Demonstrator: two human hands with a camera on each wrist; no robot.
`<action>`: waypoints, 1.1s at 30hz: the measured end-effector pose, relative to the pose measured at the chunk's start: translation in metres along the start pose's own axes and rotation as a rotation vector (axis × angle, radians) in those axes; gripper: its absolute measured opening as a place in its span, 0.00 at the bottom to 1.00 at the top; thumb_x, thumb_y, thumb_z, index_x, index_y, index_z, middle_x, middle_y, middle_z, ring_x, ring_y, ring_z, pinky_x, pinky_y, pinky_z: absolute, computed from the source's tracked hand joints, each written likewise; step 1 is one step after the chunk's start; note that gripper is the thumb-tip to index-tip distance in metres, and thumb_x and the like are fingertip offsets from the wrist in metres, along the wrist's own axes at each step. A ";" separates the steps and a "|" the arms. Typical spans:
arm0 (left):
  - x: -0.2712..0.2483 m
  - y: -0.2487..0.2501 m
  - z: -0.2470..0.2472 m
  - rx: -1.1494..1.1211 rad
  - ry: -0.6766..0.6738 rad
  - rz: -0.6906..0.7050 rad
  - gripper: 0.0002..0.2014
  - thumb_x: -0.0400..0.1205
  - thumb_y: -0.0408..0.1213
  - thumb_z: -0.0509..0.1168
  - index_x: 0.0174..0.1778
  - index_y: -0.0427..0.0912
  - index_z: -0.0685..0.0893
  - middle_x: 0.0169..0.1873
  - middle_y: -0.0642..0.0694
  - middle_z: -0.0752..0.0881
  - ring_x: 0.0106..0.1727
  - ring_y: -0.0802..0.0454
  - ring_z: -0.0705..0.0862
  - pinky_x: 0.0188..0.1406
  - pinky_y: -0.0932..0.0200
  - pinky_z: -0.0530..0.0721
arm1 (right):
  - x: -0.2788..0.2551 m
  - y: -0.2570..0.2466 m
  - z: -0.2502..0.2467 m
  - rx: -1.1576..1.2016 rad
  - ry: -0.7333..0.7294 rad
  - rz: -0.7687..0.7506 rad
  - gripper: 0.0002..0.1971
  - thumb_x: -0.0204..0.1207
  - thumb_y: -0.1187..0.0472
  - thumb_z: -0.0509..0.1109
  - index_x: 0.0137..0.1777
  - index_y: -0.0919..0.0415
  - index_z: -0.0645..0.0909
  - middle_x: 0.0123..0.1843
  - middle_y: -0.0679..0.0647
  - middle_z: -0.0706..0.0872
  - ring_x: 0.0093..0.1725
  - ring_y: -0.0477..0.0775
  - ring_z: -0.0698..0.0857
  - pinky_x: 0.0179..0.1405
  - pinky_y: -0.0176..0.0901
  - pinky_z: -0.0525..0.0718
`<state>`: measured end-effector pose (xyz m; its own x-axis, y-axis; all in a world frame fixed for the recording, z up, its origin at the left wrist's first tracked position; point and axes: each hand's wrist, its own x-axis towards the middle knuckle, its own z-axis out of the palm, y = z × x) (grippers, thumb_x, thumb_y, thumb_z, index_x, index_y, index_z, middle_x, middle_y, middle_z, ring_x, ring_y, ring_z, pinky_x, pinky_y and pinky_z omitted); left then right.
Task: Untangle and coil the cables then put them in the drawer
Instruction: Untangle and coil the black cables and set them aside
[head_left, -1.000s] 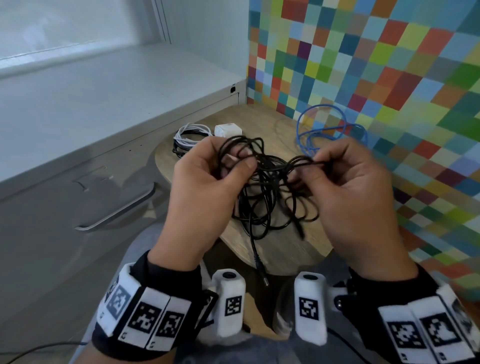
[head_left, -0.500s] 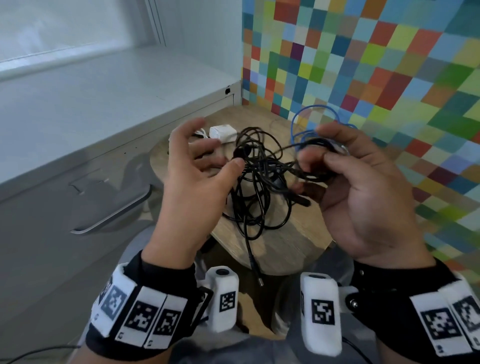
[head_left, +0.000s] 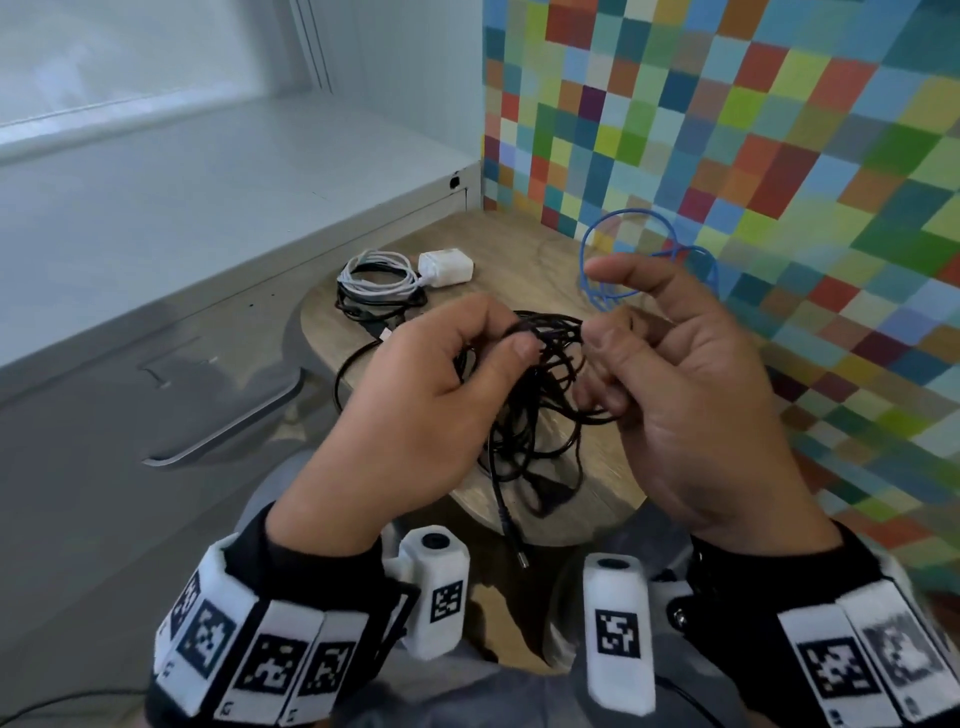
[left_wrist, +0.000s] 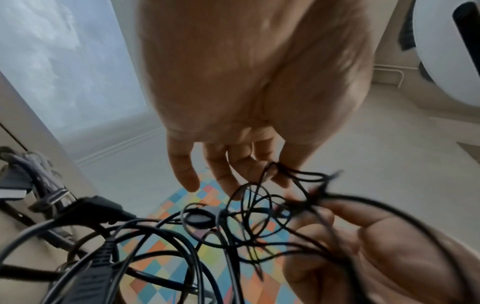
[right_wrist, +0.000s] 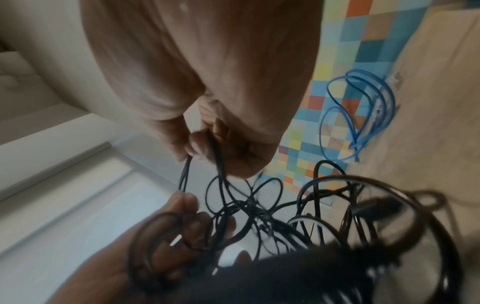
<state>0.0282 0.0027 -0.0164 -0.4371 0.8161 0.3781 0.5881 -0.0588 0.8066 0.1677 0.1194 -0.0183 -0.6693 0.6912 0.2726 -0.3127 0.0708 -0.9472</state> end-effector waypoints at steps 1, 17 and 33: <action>0.000 0.000 0.001 -0.033 0.034 0.003 0.07 0.85 0.46 0.65 0.43 0.51 0.84 0.35 0.51 0.86 0.37 0.53 0.84 0.40 0.49 0.84 | 0.000 -0.002 -0.001 -0.133 -0.012 -0.021 0.14 0.81 0.66 0.75 0.63 0.50 0.85 0.31 0.57 0.75 0.29 0.51 0.76 0.34 0.45 0.82; 0.007 0.011 -0.024 -0.976 0.305 -0.215 0.16 0.92 0.31 0.53 0.44 0.41 0.83 0.24 0.51 0.62 0.23 0.53 0.65 0.32 0.57 0.80 | 0.022 0.000 -0.024 -0.391 0.161 -0.076 0.08 0.79 0.65 0.77 0.47 0.48 0.89 0.35 0.60 0.79 0.32 0.52 0.76 0.34 0.43 0.78; 0.018 -0.008 -0.022 -0.527 0.254 -0.241 0.11 0.89 0.34 0.64 0.41 0.45 0.84 0.22 0.54 0.69 0.22 0.55 0.64 0.26 0.59 0.78 | 0.034 -0.020 -0.051 -0.451 0.228 -0.062 0.10 0.83 0.73 0.69 0.53 0.58 0.88 0.26 0.43 0.79 0.23 0.47 0.66 0.23 0.37 0.66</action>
<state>0.0006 0.0047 -0.0062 -0.7011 0.6839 0.2019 0.0670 -0.2187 0.9735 0.1852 0.1783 0.0018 -0.4792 0.8114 0.3345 0.0088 0.3856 -0.9226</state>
